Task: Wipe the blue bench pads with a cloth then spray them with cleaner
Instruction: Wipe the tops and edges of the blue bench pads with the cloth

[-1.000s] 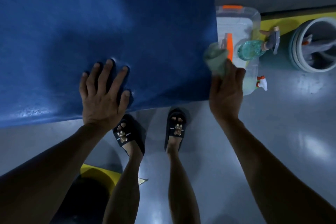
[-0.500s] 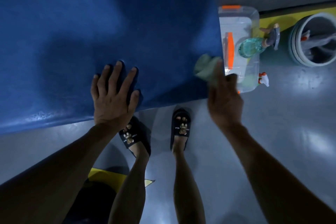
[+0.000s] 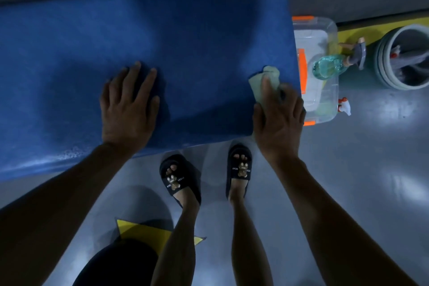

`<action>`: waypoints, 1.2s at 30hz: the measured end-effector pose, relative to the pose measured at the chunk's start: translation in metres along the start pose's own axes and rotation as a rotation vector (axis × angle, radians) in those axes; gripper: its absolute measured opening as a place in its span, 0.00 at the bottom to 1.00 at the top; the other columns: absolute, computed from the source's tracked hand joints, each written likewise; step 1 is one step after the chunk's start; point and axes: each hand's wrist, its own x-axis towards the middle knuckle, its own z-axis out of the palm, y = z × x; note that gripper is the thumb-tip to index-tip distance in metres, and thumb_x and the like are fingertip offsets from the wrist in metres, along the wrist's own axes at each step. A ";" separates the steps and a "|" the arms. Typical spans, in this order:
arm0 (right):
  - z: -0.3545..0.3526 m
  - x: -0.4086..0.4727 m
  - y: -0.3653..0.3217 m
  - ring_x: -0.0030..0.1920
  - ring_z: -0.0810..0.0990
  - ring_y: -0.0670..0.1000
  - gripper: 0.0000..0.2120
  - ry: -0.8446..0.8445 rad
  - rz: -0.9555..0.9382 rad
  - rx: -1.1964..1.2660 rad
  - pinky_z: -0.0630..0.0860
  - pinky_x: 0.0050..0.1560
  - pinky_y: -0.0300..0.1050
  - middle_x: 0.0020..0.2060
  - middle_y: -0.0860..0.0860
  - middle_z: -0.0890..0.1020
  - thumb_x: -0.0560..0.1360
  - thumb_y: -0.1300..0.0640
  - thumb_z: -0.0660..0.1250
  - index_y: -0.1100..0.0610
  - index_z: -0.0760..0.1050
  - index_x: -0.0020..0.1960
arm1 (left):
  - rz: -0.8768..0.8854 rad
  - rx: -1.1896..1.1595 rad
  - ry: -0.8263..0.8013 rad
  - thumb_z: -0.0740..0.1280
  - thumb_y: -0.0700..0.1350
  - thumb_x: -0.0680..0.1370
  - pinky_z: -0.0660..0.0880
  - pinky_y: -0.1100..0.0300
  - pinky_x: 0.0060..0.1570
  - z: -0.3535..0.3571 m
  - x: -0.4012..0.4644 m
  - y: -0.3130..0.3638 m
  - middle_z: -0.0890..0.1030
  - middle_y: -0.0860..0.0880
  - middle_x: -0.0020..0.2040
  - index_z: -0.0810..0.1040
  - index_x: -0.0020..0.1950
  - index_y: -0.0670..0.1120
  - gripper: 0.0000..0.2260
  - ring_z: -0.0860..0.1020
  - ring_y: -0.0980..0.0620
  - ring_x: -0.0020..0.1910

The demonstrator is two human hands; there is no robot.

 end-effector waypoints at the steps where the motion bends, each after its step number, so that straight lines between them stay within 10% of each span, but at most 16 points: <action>1: 0.003 0.004 0.004 0.71 0.68 0.64 0.23 0.005 -0.006 0.005 0.66 0.69 0.59 0.72 0.63 0.68 0.83 0.55 0.60 0.57 0.65 0.77 | 0.012 0.016 -0.007 0.51 0.56 0.84 0.54 0.41 0.74 0.004 0.000 -0.004 0.58 0.46 0.80 0.57 0.80 0.53 0.24 0.58 0.39 0.76; 9: 0.035 0.025 -0.030 0.79 0.58 0.62 0.24 0.175 0.349 0.096 0.59 0.76 0.60 0.78 0.63 0.61 0.83 0.61 0.54 0.65 0.58 0.78 | -0.001 -0.001 -0.044 0.49 0.56 0.83 0.49 0.42 0.75 0.007 -0.001 -0.006 0.54 0.48 0.81 0.54 0.80 0.54 0.25 0.53 0.41 0.78; 17: 0.029 -0.005 -0.033 0.80 0.57 0.57 0.33 -0.200 -0.448 0.129 0.56 0.79 0.56 0.78 0.57 0.62 0.74 0.73 0.62 0.60 0.62 0.78 | -0.006 0.007 -0.060 0.49 0.56 0.82 0.50 0.42 0.75 0.006 -0.001 -0.007 0.55 0.48 0.81 0.54 0.80 0.55 0.25 0.54 0.42 0.78; 22: 0.013 0.038 0.038 0.78 0.60 0.47 0.23 -0.014 0.109 0.216 0.52 0.80 0.46 0.76 0.48 0.65 0.82 0.67 0.53 0.59 0.64 0.76 | -0.010 -0.005 -0.068 0.49 0.56 0.82 0.49 0.43 0.75 0.007 0.000 -0.005 0.55 0.48 0.81 0.54 0.80 0.55 0.26 0.54 0.42 0.78; 26: 0.032 0.036 -0.022 0.78 0.60 0.59 0.27 0.141 0.522 0.193 0.52 0.79 0.48 0.78 0.59 0.61 0.81 0.61 0.51 0.60 0.57 0.80 | -0.008 -0.005 -0.086 0.49 0.56 0.82 0.47 0.43 0.76 0.007 0.000 -0.008 0.54 0.48 0.81 0.53 0.81 0.55 0.26 0.53 0.42 0.79; 32: 0.033 0.015 -0.063 0.81 0.52 0.56 0.31 -0.244 -0.386 0.112 0.53 0.79 0.57 0.80 0.55 0.56 0.79 0.67 0.58 0.59 0.56 0.81 | -0.011 -0.012 -0.097 0.48 0.56 0.82 0.47 0.43 0.76 0.006 0.001 -0.008 0.54 0.48 0.81 0.53 0.81 0.55 0.26 0.53 0.42 0.79; 36: 0.021 0.081 0.014 0.80 0.55 0.58 0.30 -0.214 -0.271 0.031 0.57 0.77 0.63 0.79 0.58 0.59 0.78 0.68 0.52 0.60 0.55 0.80 | -0.006 -0.017 -0.090 0.48 0.57 0.82 0.47 0.42 0.76 0.008 0.001 -0.009 0.54 0.48 0.81 0.53 0.81 0.55 0.26 0.54 0.42 0.78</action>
